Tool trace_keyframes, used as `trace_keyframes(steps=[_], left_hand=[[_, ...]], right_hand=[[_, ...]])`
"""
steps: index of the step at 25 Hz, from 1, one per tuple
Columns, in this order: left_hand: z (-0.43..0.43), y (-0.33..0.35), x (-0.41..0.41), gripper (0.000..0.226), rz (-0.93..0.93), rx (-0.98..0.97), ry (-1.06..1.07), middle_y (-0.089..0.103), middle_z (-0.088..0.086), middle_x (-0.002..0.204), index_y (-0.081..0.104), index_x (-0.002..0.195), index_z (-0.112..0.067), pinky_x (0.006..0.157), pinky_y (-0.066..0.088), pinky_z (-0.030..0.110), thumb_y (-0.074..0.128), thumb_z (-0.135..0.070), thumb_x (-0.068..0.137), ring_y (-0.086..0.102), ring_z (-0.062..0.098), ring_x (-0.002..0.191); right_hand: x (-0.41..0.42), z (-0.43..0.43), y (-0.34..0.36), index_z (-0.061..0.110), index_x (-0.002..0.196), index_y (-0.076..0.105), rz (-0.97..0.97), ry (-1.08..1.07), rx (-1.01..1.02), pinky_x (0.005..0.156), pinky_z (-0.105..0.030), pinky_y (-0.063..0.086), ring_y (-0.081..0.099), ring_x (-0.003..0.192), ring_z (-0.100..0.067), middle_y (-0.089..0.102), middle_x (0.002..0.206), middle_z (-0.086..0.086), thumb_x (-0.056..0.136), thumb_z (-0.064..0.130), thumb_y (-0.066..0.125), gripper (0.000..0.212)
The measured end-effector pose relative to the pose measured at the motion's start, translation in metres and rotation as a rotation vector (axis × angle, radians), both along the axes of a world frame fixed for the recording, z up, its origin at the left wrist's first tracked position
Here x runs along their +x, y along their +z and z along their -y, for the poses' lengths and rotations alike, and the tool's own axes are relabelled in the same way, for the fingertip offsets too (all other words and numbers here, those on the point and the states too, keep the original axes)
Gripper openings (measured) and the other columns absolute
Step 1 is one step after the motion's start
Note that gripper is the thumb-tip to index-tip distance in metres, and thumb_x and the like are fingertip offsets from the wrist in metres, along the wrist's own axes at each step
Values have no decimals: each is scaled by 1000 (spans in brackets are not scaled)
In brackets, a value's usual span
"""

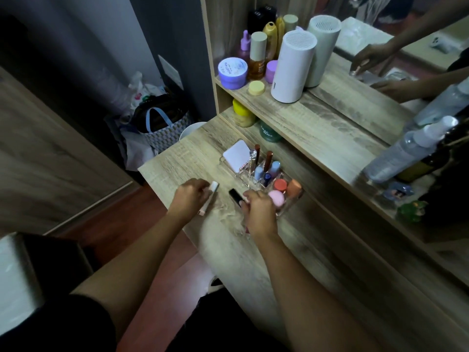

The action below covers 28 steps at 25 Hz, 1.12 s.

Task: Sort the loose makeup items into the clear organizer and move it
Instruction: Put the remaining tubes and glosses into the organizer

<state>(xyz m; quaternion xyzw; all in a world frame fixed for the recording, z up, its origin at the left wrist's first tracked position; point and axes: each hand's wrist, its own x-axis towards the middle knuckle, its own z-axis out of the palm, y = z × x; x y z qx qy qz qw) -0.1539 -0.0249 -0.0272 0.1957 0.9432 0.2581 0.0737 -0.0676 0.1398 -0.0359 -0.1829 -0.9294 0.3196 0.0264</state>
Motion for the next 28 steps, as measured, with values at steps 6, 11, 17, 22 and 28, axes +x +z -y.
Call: trace_keyframes(steps=[6, 11, 17, 22, 28], left_hand=[[2, -17, 8, 39, 251, -60, 191, 65, 16, 84, 60, 88, -4, 62, 35, 29, 74, -39, 74, 59, 30, 78], [8, -19, -2, 27, 260, -36, 159, 69, 12, 81, 69, 93, -11, 63, 35, 26, 70, -32, 76, 64, 30, 81], [15, 2, -15, 16, 356, 389, 282, 65, 2, 80, 65, 87, -24, 71, 51, 32, 73, -19, 76, 62, 15, 71], [-3, 28, -28, 9, 467, 664, 230, 60, 3, 73, 64, 78, -20, 56, 51, 17, 70, -14, 81, 58, 3, 54], [-29, 41, -43, 18, 497, 535, 105, 64, 11, 82, 65, 93, -16, 70, 48, 30, 70, -9, 77, 59, 17, 67]], right_hand=[[-22, 18, -8, 9, 116, 54, 168, 103, 377, 95, -32, 41, 57, 109, -27, 65, 116, -13, 92, 13, 53, 24], [-20, 21, -5, 10, 117, 58, 190, 65, 247, 89, -38, 48, 57, 108, -31, 60, 118, -13, 91, 13, 52, 27], [0, 19, 5, 7, 112, 57, -158, -265, -287, 81, -40, 55, 64, 91, -31, 67, 107, -16, 81, 8, 65, 32], [1, 17, 12, 11, 104, 64, -321, -465, -583, 82, -35, 59, 65, 83, -13, 64, 88, 13, 78, 3, 72, 28], [0, 2, 14, 1, 116, 64, -424, -450, -428, 86, -28, 58, 67, 94, -26, 65, 111, -19, 81, -3, 67, 36]])
